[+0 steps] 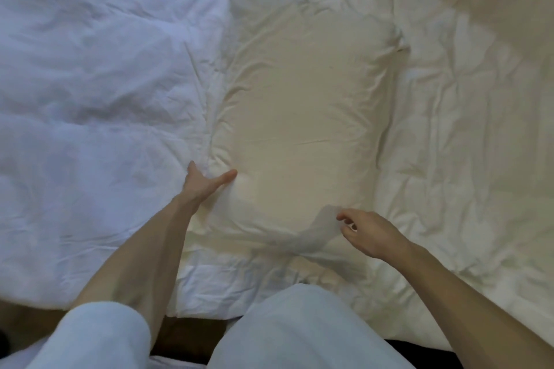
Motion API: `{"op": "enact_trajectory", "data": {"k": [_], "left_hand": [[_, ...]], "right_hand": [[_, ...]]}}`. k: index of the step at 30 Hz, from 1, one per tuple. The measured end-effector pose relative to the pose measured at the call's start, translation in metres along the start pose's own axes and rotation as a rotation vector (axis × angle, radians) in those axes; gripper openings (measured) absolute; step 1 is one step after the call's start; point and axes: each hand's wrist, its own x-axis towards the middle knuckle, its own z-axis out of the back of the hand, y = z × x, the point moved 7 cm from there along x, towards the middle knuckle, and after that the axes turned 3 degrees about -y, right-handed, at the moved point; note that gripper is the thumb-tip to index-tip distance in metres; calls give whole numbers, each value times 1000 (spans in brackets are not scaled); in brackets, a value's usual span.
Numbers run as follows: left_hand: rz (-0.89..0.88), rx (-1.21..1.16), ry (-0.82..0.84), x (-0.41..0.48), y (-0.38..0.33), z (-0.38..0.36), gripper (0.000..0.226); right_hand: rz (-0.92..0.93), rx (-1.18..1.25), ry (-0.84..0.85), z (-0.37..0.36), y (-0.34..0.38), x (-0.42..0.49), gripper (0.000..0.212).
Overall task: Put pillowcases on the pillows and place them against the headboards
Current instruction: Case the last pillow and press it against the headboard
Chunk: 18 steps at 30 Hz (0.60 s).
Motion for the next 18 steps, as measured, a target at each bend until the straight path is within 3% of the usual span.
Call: {"op": "enact_trajectory", "data": {"k": [2, 6, 13, 18], "left_hand": [[9, -14, 64, 2, 1, -1, 134], [-51, -14, 166, -3, -10, -2, 87], [-238, 60, 75, -46, -34, 4, 63], [-398, 515, -144, -98, -72, 12, 63]], "right_hand": [[-14, -21, -8, 7, -4, -4, 38], [-40, -25, -30, 20, -5, -9, 38], [-24, -14, -63, 20, 14, -23, 38], [6, -15, -81, 18, 32, -42, 39]]}}
